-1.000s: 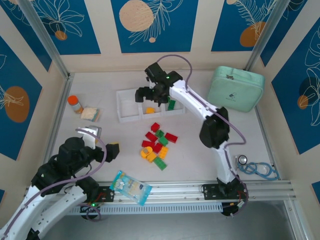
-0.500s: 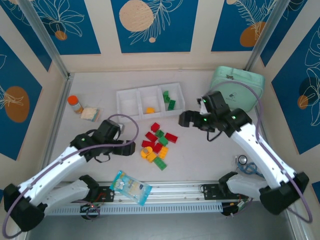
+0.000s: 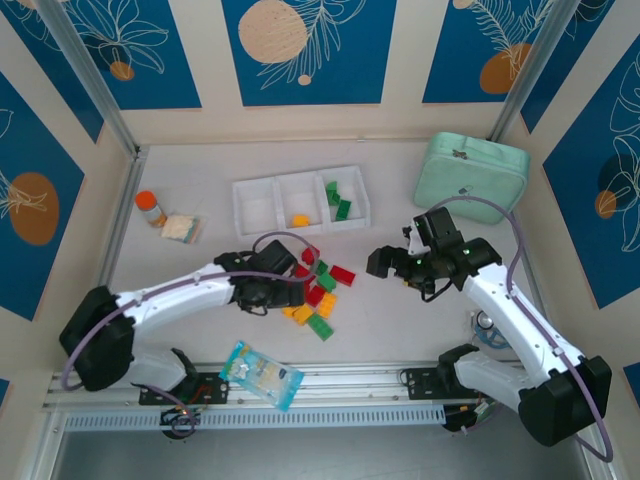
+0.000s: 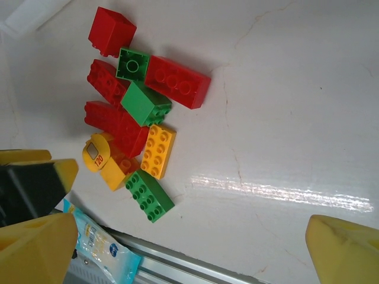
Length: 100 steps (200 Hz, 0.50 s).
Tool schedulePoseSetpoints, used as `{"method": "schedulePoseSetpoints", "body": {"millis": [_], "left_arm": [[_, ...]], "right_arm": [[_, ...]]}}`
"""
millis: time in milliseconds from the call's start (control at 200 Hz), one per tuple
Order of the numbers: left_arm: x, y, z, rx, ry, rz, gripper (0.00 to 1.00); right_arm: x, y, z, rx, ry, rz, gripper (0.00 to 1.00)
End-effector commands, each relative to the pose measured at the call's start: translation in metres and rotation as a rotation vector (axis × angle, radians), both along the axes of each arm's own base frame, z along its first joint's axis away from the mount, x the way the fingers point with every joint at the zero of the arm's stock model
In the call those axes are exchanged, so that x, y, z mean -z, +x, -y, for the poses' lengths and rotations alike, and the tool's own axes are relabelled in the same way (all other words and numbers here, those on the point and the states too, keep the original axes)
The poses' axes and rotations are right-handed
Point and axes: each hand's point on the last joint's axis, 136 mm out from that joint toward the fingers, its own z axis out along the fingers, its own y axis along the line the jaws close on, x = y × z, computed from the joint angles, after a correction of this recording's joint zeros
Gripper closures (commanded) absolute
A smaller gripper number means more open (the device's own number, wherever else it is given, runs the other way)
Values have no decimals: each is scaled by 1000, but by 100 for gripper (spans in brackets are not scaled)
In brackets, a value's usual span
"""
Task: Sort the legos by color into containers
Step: Move the lego to the bottom-center of the table.
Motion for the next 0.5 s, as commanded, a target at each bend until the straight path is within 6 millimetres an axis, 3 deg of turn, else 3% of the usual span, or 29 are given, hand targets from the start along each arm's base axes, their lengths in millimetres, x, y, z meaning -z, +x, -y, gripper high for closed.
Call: {"method": "schedulePoseSetpoints", "body": {"millis": [0, 270, 495], "left_arm": [[1, 15, 3, -83, 38, 27, 5], [21, 23, 38, -36, -27, -38, 14], [31, 20, 31, -29, 57, -81, 17]], "right_arm": [[-6, 4, -6, -27, 26, 6, 1], [-2, 10, -2, -41, -24, 2, 1], [4, 12, -5, -42, -11, -11, 1]]}}
